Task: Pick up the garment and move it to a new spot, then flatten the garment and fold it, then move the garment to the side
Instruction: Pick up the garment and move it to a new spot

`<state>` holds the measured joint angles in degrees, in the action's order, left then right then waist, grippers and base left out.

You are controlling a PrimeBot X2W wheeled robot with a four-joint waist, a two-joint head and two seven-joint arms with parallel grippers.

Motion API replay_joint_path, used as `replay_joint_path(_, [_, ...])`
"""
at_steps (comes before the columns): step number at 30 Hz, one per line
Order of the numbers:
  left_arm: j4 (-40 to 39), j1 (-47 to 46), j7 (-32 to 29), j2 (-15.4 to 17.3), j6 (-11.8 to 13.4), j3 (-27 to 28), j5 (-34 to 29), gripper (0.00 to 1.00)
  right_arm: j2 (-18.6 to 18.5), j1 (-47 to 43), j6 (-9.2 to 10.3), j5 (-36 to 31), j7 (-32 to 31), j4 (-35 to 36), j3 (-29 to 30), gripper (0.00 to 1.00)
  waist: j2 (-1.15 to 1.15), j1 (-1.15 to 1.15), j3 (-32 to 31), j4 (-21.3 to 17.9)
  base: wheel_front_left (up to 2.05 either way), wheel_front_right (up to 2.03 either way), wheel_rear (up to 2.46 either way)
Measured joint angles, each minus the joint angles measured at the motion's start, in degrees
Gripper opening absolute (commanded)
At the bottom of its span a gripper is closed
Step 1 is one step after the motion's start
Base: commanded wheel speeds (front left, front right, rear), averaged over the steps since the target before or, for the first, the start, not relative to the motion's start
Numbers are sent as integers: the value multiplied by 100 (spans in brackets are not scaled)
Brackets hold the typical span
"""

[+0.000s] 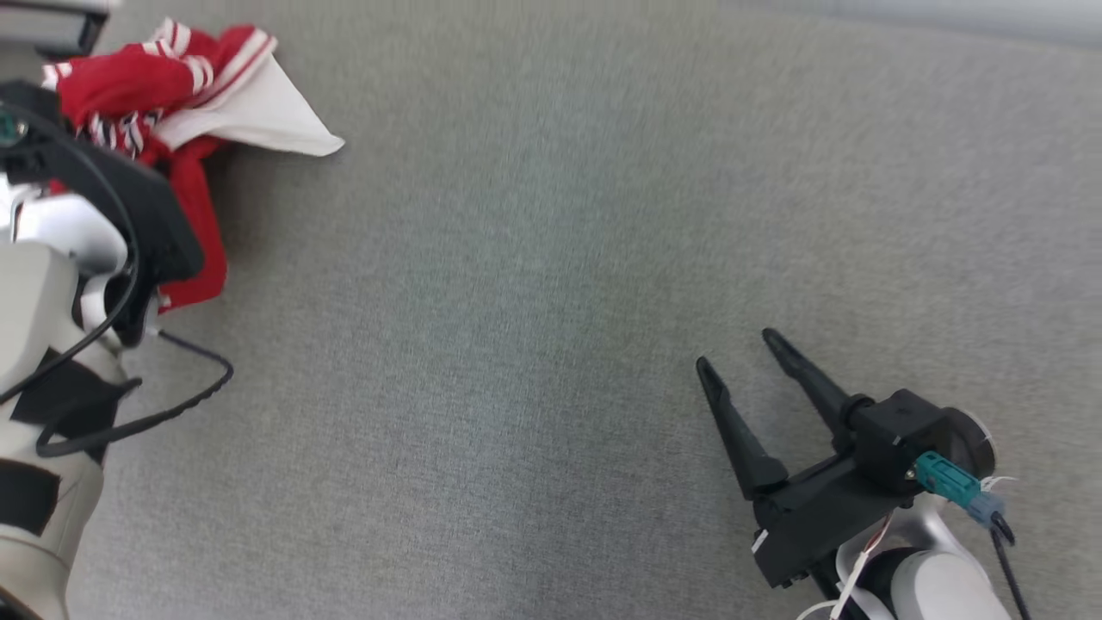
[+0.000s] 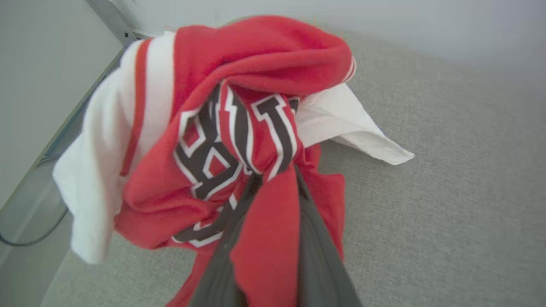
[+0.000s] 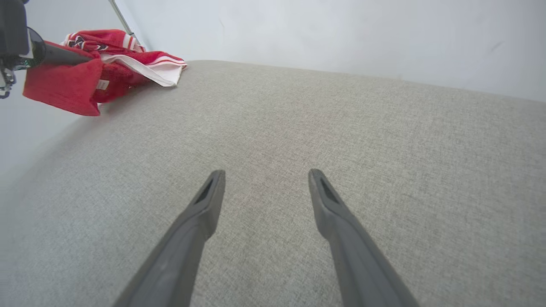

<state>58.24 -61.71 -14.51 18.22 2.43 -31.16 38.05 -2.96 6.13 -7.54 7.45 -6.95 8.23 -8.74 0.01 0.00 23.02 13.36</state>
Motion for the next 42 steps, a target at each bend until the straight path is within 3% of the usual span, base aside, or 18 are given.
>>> replay_joint_path(6, [-434,-233,101,-104,-92,-123,-80,0,3,9,0,346,285,-357,-78,100,-1,0,-497,-124,0,0,0])
replay_joint_path(13, [-1260,-364,169,-497,-196,-323,-131,0,5,-30,-1,590,558,-677,-89,100,-1,-1,-1021,-348,0,0,0])
replay_joint_path(28, [-3075,-64,42,-1110,-169,-1046,-341,0,7,27,0,777,835,-878,-18,100,-1,0,-1328,-1379,0,0,0])
replay_joint_path(38, [-3238,799,52,-1225,-112,-1602,-414,0,5,105,0,861,1001,-1042,-80,100,-1,0,-1207,-2051,0,0,0])
replay_joint_path(42, [-3118,1143,73,-1226,-213,-1873,-441,0,5,113,0,864,1028,-1078,-87,100,-1,0,-1170,-2239,0,0,0])
